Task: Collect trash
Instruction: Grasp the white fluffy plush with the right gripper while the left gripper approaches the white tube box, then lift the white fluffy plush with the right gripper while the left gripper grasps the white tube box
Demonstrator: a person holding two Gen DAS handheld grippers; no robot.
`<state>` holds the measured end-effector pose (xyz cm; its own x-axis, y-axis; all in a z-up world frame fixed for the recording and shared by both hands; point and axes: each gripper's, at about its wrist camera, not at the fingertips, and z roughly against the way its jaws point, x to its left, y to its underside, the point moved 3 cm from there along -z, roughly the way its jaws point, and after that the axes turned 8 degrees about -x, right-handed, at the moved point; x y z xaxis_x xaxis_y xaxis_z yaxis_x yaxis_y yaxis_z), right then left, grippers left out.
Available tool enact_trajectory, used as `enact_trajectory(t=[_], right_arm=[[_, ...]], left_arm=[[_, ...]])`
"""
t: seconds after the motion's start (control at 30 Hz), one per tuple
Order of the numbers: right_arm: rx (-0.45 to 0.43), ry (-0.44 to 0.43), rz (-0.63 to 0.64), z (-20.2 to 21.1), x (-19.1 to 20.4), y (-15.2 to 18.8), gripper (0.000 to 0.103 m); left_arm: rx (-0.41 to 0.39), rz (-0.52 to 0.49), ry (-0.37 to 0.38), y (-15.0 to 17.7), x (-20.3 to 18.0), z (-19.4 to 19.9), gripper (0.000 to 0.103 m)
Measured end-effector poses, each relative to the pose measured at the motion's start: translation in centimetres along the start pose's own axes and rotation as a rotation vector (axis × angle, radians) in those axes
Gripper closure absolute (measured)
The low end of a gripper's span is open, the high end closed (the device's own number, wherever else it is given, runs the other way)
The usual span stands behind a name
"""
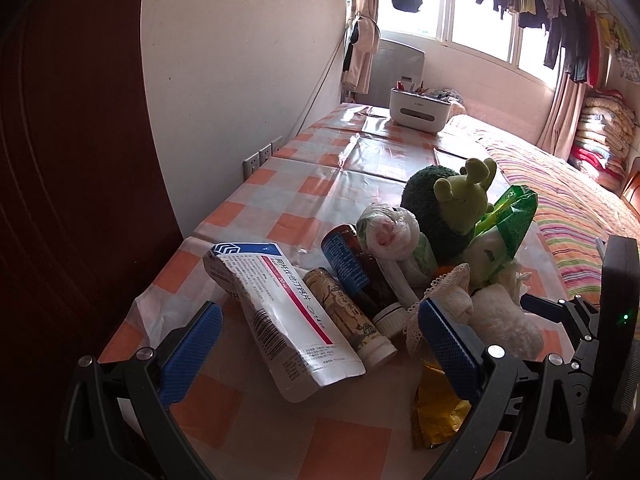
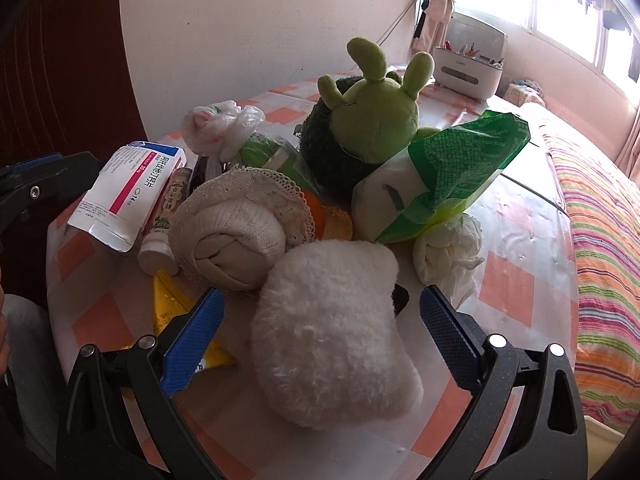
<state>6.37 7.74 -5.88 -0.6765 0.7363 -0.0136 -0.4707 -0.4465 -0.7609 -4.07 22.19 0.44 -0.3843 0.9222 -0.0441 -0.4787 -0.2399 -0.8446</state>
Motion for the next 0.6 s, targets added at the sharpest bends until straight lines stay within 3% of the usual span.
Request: enact_trajectory(t=[0.07, 0.13, 0.33, 0.6], right_arm=[[0.028, -0.007, -0.008, -0.7, -0.2, 0.3, 0.012], [0.058, -0.034, -0.044, -1.2, -0.7, 0.7, 0.042], [0.031, -0.050, -0.066, -0.5, -1.2, 0.8, 0.050], [-0.033, -0.045, -0.085, 1.4, -1.6, 1.0, 0.050]], left_arm=[[0.002, 0.011, -0.005, -0.1, 0.4, -0.1, 0.007], [0.001, 0.020, -0.015, -0.2, 0.9, -0.2, 0.007], [0.029, 0.064, -0.027, -0.2, 2.4, -1.1, 0.007], [0.113, 0.121, -0.028, 0.4, 3.1, -3.3, 0.007]])
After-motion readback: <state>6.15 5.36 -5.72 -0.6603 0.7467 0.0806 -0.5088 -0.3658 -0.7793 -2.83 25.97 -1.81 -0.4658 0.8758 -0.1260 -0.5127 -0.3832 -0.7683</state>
